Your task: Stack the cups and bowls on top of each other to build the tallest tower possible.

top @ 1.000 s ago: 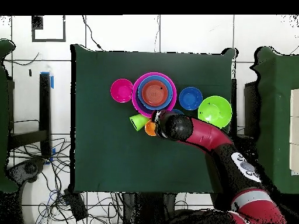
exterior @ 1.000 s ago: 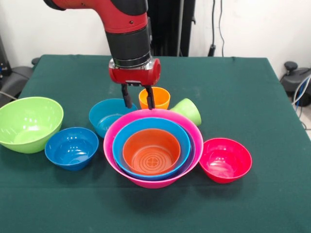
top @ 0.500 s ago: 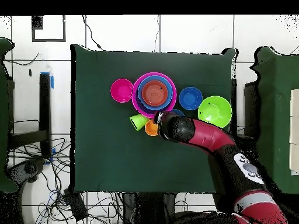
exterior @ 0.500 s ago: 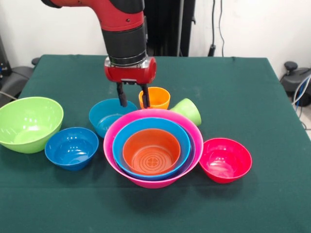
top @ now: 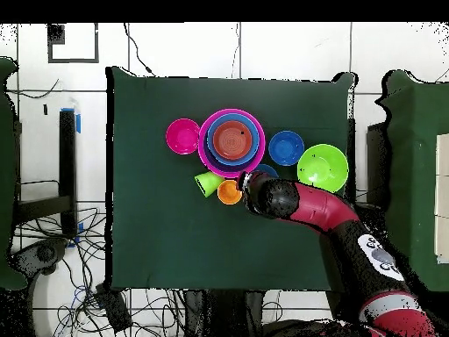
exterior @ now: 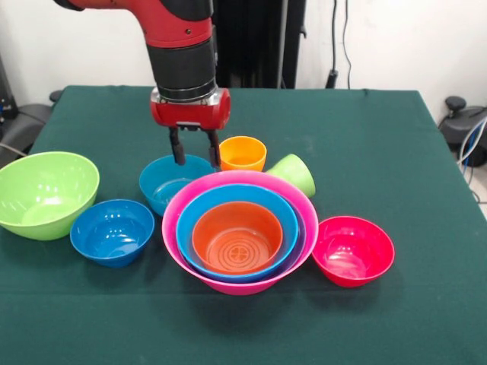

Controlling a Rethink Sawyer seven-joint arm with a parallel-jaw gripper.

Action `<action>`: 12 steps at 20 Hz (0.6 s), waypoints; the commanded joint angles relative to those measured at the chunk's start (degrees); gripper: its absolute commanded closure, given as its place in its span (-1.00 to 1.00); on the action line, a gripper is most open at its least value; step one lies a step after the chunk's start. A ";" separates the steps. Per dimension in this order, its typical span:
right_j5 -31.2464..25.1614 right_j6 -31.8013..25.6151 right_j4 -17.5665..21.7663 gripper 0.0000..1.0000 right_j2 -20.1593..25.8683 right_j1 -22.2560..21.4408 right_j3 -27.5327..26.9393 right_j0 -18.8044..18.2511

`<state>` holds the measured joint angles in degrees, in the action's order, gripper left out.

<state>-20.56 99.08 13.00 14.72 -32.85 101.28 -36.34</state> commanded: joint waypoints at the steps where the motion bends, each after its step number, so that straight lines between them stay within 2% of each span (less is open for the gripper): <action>1: 1.12 0.86 4.39 -1.00 1.49 1.46 2.35 0.46; 12: 3.32 6.69 2.71 -1.00 0.09 -1.54 7.19 2.28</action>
<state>-20.55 99.08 13.82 14.61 -33.41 102.57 -36.23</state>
